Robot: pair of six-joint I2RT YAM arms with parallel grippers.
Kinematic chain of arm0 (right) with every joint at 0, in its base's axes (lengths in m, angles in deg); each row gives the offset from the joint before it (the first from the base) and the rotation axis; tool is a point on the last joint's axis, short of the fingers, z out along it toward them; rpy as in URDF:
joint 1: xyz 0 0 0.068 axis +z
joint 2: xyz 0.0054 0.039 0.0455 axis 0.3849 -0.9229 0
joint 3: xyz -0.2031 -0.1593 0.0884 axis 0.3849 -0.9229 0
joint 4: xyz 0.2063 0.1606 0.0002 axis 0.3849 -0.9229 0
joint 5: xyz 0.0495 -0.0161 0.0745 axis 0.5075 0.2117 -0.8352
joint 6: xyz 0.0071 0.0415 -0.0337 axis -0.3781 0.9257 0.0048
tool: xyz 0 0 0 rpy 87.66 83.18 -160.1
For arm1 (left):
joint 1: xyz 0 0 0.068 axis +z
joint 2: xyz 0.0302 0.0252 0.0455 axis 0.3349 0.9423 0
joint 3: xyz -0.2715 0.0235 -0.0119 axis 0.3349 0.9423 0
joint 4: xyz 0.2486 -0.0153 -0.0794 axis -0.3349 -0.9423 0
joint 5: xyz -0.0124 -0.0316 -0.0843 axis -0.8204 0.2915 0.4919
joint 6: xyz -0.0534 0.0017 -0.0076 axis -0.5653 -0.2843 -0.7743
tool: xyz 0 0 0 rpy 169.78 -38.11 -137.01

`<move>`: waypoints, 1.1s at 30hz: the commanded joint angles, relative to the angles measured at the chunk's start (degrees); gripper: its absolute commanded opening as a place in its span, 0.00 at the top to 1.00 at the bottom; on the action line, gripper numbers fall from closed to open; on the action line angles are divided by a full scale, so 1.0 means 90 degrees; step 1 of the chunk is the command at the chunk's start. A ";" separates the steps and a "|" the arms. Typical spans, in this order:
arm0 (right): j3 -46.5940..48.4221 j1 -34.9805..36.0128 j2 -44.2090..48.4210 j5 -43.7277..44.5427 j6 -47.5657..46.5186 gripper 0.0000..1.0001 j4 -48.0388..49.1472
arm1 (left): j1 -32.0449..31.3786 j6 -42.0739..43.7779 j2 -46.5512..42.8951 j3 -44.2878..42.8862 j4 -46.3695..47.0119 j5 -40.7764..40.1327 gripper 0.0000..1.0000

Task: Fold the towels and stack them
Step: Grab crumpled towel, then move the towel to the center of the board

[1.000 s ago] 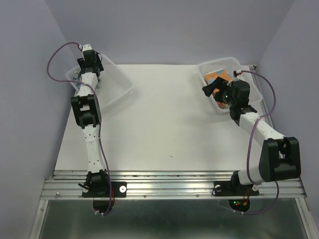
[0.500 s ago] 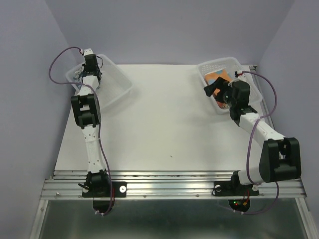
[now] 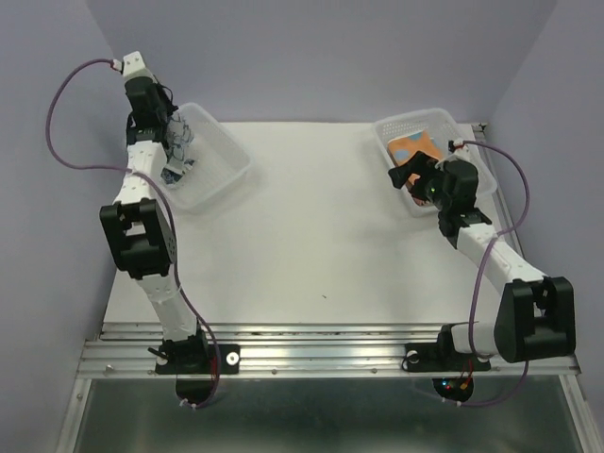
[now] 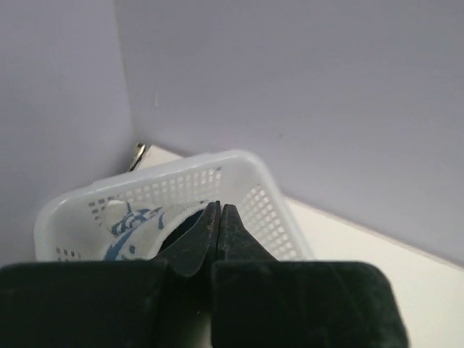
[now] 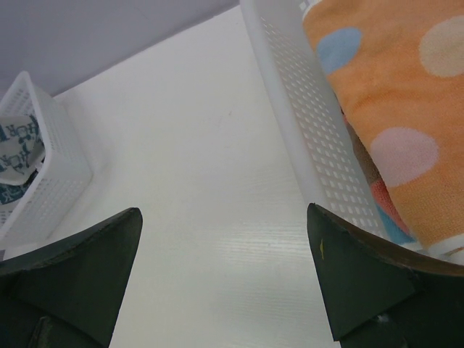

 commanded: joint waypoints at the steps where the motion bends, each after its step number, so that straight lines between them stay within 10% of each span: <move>1: -0.0193 0.0021 0.0439 0.0011 -0.0059 0.00 0.0173 | 0.0033 -0.0473 -0.1694 0.0641 0.0989 0.1090 1.00; 10: -0.0632 0.0021 0.1318 -0.0174 0.0058 0.00 -0.0110 | -0.0513 -0.1088 -0.4128 0.1601 0.1274 0.2711 1.00; 19: -0.1052 0.0021 0.2578 -0.0252 0.0127 0.00 -0.0696 | -0.2698 -0.1946 -0.5711 0.1650 0.0756 0.2869 1.00; 33: -0.1170 0.0021 0.3390 0.0323 0.0078 0.00 -0.1927 | -0.4967 -0.2582 -0.4331 0.2812 -0.0035 0.0359 1.00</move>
